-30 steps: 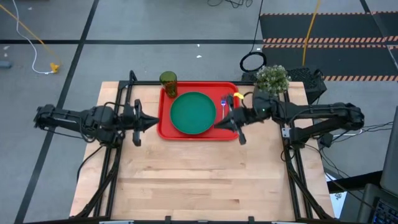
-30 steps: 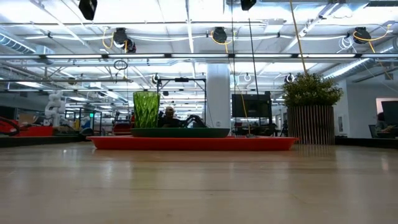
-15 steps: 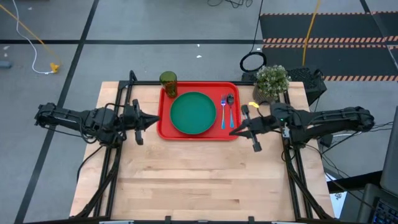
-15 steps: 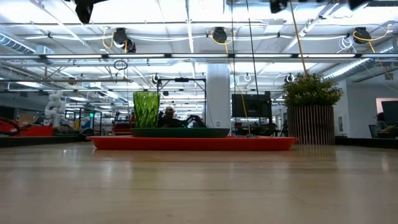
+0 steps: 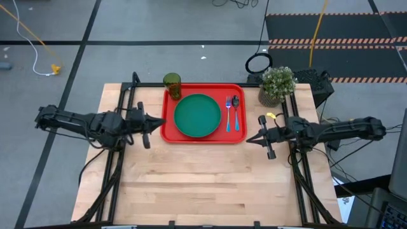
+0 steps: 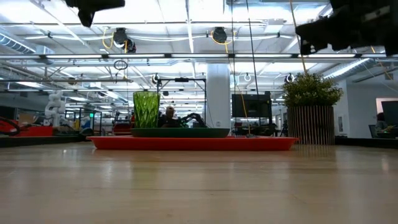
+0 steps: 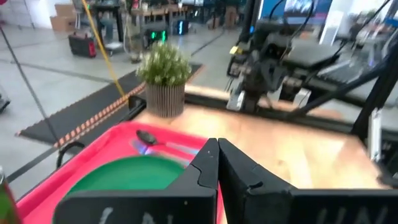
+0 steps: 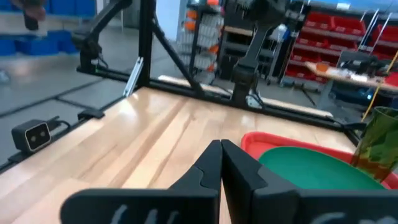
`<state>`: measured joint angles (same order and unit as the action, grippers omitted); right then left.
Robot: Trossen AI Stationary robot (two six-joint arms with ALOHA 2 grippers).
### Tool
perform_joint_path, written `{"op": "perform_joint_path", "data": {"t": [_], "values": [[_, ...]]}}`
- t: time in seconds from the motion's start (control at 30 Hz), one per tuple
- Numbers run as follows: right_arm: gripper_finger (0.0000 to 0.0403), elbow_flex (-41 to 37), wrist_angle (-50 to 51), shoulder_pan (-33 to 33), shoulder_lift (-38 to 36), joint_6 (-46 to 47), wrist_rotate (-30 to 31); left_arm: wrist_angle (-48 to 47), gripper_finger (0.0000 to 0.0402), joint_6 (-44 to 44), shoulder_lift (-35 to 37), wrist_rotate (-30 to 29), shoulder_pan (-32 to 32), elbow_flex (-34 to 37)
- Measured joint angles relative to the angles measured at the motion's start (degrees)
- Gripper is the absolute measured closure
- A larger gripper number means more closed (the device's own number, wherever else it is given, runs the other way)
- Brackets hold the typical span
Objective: Pick and place plate/cup/fork/spoon on tray
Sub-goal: Return to Home Position
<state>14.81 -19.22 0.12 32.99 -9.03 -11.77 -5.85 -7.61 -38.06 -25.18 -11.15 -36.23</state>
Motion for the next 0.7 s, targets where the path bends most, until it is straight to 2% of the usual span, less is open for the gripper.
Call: {"op": "perform_joint_path", "data": {"t": [0.07,0.23,0.57,0.7], "values": [[0.0403,-3.3,-4.2,0.0,-0.9,0.9,-0.2,-2.0,0.0401,-0.5,-0.9,0.3,0.5,0.0],[0.0403,-8.3,-7.1,0.0,-2.1,3.6,0.0,-5.6,0.0401,-2.1,-4.3,1.2,1.1,0.0],[0.0403,-12.1,-10.6,0.0,-4.6,3.0,0.1,-2.5,0.0401,-4.7,-10.2,1.7,-0.3,0.0],[0.0403,-12.2,-9.3,0.0,-6.1,2.0,2.4,-1.7,0.0401,-5.6,-11.7,1.7,-1.0,0.0]]}}
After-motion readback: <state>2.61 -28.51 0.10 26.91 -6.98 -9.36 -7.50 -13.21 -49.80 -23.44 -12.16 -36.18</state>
